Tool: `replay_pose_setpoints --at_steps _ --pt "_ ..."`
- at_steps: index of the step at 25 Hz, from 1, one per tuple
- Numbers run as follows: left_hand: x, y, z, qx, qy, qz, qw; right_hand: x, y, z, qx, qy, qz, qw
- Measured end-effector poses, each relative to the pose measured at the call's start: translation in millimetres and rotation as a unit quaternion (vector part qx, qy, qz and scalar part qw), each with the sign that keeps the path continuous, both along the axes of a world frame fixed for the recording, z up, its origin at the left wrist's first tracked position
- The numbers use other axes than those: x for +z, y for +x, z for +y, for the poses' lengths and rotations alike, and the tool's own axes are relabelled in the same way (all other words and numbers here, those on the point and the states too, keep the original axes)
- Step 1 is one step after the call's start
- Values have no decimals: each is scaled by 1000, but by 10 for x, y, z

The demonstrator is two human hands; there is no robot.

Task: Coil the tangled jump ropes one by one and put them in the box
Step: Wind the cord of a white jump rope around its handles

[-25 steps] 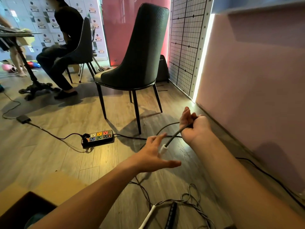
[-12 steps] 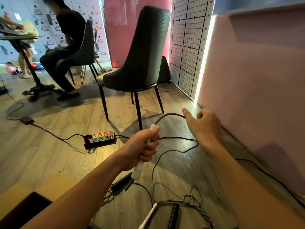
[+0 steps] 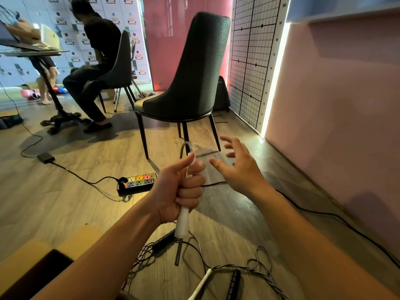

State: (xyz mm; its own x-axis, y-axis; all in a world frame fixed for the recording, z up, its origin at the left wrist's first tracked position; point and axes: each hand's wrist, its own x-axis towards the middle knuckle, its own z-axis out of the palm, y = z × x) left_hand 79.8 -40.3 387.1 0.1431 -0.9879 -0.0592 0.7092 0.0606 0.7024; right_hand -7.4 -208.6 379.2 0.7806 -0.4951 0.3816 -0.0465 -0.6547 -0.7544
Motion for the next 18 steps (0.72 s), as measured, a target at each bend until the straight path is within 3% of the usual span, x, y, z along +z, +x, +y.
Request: replay_pose_setpoints --at_steps 5,8,12,15,18 --pt "-3 -48 11 -121 43 -11 992 -100 84 80 144 -26 67 987" --pt "9 -37 16 -101 -11 43 994 -140 154 93 146 33 62 987" --pt "12 42 -27 125 -110 141 976 -176 101 46 157 93 189 965" --pt "-18 173 -55 330 -145 135 923 -125 7 16 165 75 240 954" --pt "-39 325 -49 457 -119 102 875 -8 -80 -40 178 32 250 951"
